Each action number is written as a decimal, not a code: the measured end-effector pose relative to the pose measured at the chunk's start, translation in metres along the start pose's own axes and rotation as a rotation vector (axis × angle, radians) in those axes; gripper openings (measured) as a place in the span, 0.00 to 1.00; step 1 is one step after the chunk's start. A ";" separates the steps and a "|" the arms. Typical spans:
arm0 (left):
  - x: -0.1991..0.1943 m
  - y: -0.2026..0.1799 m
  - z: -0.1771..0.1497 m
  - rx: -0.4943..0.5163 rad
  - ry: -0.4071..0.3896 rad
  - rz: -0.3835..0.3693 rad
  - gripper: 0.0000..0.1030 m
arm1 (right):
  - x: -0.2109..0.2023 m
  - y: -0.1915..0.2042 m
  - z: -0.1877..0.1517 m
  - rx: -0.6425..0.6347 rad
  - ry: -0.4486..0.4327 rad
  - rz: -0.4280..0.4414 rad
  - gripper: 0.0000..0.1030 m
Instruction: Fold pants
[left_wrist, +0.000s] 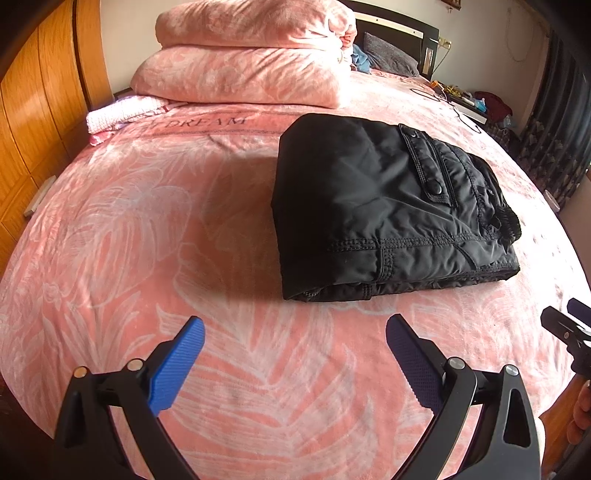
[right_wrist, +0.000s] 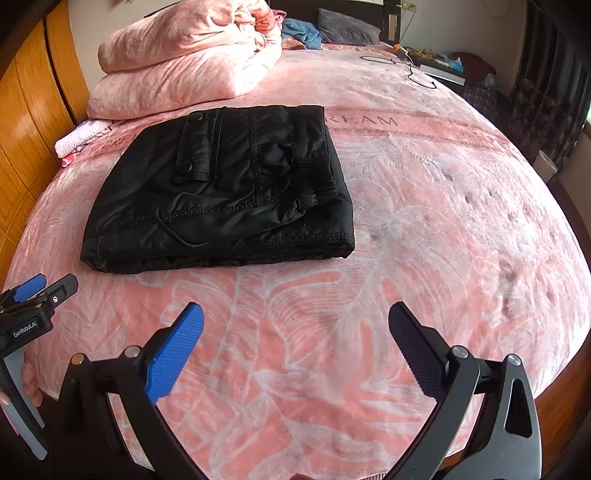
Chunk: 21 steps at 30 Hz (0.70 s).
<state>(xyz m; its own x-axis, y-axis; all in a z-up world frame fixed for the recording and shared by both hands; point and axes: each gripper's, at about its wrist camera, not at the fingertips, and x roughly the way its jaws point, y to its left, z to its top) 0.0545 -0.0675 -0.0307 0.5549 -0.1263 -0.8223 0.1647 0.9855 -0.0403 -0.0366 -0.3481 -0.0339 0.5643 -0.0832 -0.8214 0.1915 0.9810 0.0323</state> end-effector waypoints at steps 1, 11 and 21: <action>0.000 0.000 0.000 0.001 -0.001 -0.003 0.96 | 0.000 0.000 0.000 -0.001 -0.001 -0.001 0.97; 0.000 -0.002 0.000 0.008 0.004 -0.011 0.96 | -0.002 0.002 0.001 -0.004 -0.008 -0.003 0.97; 0.001 -0.002 0.001 0.008 0.010 -0.005 0.96 | -0.002 0.001 0.000 0.000 -0.003 -0.005 0.97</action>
<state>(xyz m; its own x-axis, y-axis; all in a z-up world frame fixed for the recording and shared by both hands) 0.0553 -0.0692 -0.0310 0.5461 -0.1297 -0.8276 0.1738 0.9840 -0.0395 -0.0376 -0.3468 -0.0325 0.5659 -0.0881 -0.8198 0.1943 0.9805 0.0287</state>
